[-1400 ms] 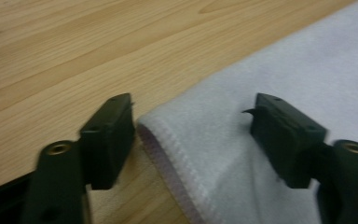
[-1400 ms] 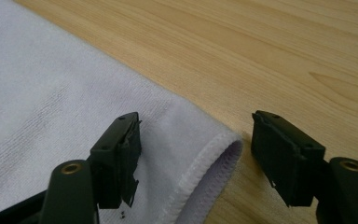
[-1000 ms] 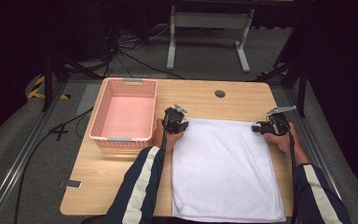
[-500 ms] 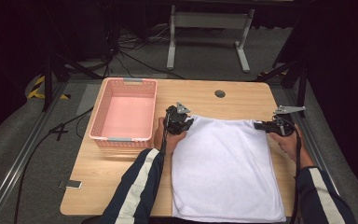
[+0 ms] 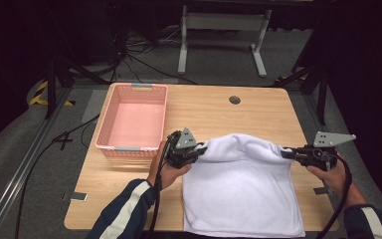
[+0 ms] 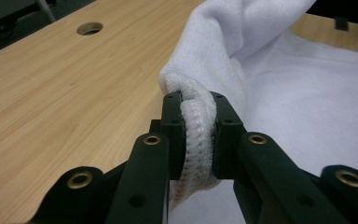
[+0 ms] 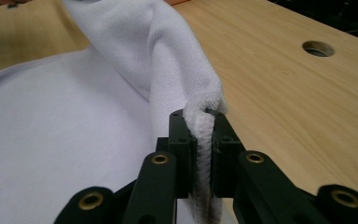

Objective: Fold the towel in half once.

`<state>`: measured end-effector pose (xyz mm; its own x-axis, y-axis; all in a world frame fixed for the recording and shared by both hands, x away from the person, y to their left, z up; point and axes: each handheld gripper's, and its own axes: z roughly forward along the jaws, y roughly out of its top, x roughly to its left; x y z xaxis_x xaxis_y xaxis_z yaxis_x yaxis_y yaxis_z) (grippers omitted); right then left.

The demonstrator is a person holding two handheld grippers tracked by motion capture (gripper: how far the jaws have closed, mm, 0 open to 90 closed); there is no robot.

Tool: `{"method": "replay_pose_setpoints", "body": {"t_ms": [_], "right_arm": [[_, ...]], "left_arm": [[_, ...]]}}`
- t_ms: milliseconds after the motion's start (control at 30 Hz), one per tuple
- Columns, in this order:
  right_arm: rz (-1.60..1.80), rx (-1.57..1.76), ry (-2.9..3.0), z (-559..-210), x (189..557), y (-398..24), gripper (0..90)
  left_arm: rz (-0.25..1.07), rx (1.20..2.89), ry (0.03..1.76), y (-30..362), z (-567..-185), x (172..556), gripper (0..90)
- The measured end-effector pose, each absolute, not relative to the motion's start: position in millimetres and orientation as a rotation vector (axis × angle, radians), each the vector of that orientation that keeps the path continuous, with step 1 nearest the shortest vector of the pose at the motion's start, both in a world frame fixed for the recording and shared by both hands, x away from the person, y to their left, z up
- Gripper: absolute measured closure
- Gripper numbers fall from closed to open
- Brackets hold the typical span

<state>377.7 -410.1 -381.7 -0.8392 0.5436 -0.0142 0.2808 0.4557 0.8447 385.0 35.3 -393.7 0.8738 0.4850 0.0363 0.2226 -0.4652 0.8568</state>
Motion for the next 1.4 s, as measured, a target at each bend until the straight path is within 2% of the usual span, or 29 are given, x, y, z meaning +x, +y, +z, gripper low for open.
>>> {"method": "replay_pose_setpoints", "body": {"t_ms": [333,667,1000,1400], "right_arm": [[1.268,0.500,2.614,-391.6,324.7,-409.9,81.8],[1.055,0.482,2.791,-426.7,304.5,-405.6,81.2],[0.989,0.594,2.749,-440.8,318.4,-404.5,81.4],[0.904,0.761,2.567,-442.6,374.4,-407.7,82.0]], "left_arm": [[0.253,2.176,0.388,51.1,-415.3,344.3,78.6],[0.210,2.379,0.306,47.5,-448.0,323.8,78.1],[0.320,2.426,0.387,35.9,-453.3,346.0,78.3],[0.410,2.368,0.489,19.4,-457.0,403.8,78.5]]}}
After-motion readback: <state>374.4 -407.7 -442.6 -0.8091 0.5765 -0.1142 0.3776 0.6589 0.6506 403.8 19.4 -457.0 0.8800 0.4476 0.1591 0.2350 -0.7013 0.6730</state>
